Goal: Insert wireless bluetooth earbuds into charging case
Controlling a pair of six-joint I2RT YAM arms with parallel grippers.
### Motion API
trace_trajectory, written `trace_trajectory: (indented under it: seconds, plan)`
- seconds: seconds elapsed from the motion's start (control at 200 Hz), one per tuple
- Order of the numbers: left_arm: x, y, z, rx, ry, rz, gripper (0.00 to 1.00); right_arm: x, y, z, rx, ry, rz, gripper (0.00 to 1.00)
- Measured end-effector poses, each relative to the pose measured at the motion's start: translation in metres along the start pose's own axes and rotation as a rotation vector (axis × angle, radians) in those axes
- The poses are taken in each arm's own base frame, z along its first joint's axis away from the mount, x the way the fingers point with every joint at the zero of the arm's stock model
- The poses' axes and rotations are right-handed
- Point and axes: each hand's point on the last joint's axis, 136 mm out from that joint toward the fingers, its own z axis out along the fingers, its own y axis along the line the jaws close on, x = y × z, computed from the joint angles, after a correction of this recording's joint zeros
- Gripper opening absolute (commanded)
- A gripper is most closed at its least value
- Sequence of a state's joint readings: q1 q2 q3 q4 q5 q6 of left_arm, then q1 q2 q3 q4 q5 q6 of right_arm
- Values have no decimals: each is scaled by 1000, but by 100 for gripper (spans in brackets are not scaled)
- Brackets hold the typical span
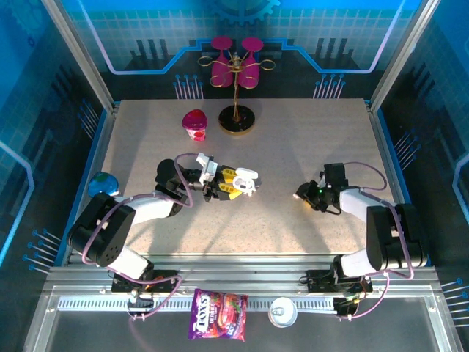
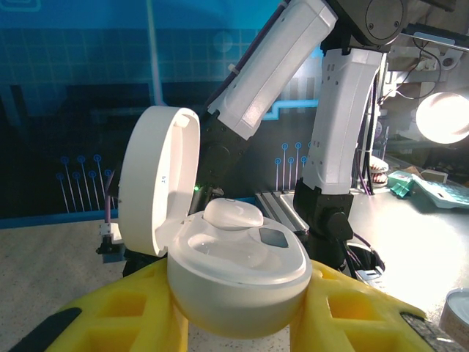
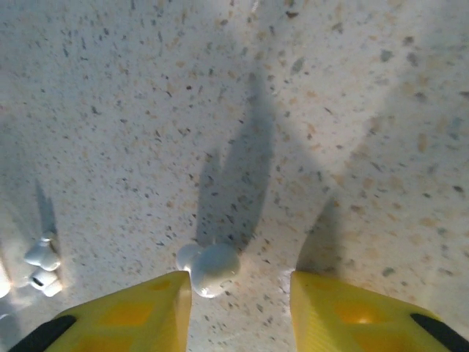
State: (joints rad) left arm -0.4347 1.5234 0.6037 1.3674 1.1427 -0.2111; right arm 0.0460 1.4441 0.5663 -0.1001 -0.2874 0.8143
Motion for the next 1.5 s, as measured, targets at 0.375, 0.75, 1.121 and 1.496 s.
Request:
trace_trajectory:
  seconds: [0.375,0.75,1.121,1.496]
  plan:
    - [-1,0,0,0,-1,4,24,-3,19,8,-111,24,11,32]
    - [-4,1,1,1,-4,10,24,-5,39,14,-192,76,-35,31]
    - [-5,2,1,1,-5,13,24,-5,37,11,-162,82,-122,35]
    - [-5,2,1,1,-5,13,24,-11,41,11,-77,89,-250,35]
